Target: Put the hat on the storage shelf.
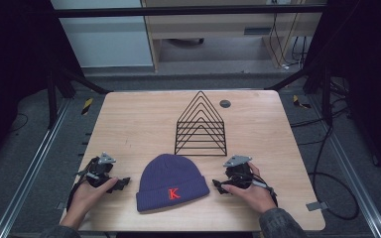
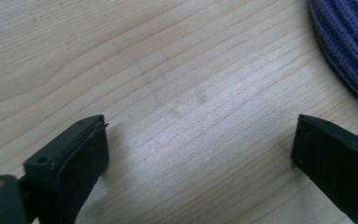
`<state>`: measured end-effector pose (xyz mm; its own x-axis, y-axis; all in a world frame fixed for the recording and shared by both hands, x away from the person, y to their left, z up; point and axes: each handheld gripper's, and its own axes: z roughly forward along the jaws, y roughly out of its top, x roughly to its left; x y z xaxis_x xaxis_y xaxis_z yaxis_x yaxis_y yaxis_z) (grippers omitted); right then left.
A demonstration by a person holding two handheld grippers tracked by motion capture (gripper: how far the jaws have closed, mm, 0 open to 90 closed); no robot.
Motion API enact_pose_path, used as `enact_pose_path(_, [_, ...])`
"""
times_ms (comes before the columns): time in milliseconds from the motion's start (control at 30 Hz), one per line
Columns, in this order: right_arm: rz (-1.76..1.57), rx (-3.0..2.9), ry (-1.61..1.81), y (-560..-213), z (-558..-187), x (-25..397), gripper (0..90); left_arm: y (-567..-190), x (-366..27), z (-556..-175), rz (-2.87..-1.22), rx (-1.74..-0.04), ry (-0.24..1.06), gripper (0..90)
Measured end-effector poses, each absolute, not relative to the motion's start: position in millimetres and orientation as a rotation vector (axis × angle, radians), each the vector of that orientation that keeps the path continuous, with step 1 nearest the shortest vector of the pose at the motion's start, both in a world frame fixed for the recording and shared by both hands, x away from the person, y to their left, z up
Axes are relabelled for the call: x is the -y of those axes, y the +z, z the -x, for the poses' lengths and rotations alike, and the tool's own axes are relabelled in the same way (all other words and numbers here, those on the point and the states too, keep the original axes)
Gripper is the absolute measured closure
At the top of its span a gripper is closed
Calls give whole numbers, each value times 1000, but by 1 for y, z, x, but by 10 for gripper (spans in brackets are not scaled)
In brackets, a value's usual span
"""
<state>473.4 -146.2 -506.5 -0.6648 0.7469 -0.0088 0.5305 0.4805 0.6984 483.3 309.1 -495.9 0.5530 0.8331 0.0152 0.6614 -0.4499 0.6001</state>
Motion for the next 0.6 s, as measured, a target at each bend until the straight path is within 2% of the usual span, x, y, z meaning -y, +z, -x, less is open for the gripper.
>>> enact_pose_path(300, [-1079, -2420, 978, -506, -474, 146, 108, -494, -311, -482, -2257, -1190, 388, 19])
enact_pose_path(400, [-1077, -2421, 979, -506, -474, 146, 108, -490, -308, -481, -2240, -1158, 352, 86])
enact_pose_path(600, [-1073, -2421, 983, -507, -474, 146, 106, -463, -288, -478, -2278, -1062, 386, 126])
